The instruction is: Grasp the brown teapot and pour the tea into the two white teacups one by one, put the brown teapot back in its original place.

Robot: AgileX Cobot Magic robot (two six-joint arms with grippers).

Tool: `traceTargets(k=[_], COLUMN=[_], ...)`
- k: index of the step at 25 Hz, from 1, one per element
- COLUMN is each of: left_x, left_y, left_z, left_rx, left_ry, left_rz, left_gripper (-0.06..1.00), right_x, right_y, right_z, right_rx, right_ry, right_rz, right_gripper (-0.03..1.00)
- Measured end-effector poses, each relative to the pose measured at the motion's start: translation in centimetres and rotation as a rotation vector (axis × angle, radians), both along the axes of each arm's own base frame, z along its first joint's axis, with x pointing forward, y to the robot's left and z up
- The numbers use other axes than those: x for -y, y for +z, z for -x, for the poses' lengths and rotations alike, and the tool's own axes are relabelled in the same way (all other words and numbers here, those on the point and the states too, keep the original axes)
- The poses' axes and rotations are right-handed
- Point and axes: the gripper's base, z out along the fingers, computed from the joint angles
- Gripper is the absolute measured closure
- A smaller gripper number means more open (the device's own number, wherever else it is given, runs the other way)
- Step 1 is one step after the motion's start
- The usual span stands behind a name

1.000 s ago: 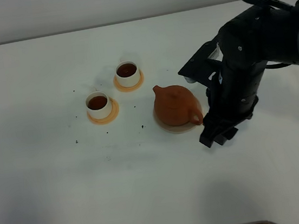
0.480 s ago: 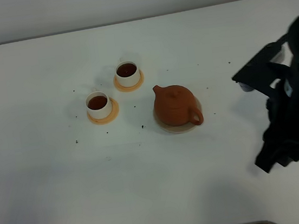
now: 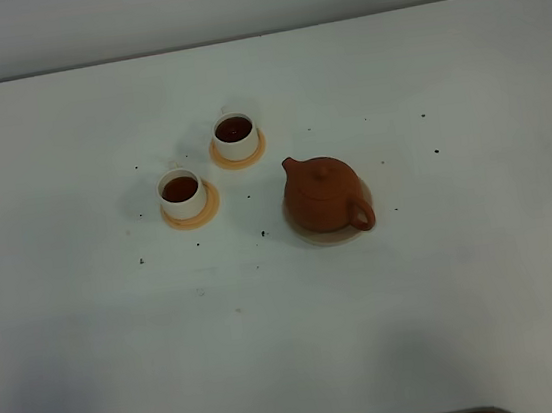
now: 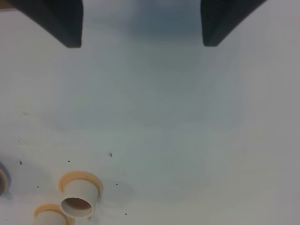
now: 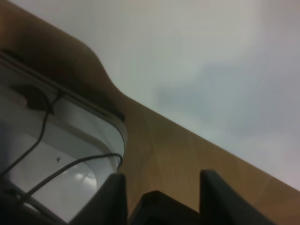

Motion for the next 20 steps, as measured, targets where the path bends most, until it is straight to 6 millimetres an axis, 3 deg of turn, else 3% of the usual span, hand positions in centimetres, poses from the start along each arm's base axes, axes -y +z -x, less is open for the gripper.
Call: traceTargets(k=[4, 10, 15, 20], left_x=[0.0, 0.0, 0.0, 0.0], left_y=[0.0, 0.0, 0.0, 0.0], left_z=[0.0, 0.0, 0.0, 0.0], left_rx=[0.000, 0.000, 0.000, 0.000], left_ry=[0.000, 0.000, 0.000, 0.000], left_rz=[0.000, 0.000, 0.000, 0.000], left_gripper=[0.37, 0.37, 0.37, 0.37], right_x=[2.1, 3.8, 4.7, 4.6], right_y=[-0.1, 0.8, 0.9, 0.4], right_z=[2.0, 3.5, 3.5, 3.3], right_rx=[0.070, 0.178, 0.314, 0.327], right_ry=[0.000, -0.001, -0.003, -0.001], right_rz=[-0.073, -0.183, -0.229, -0.229], right_gripper=[0.58, 0.58, 0.58, 0.58])
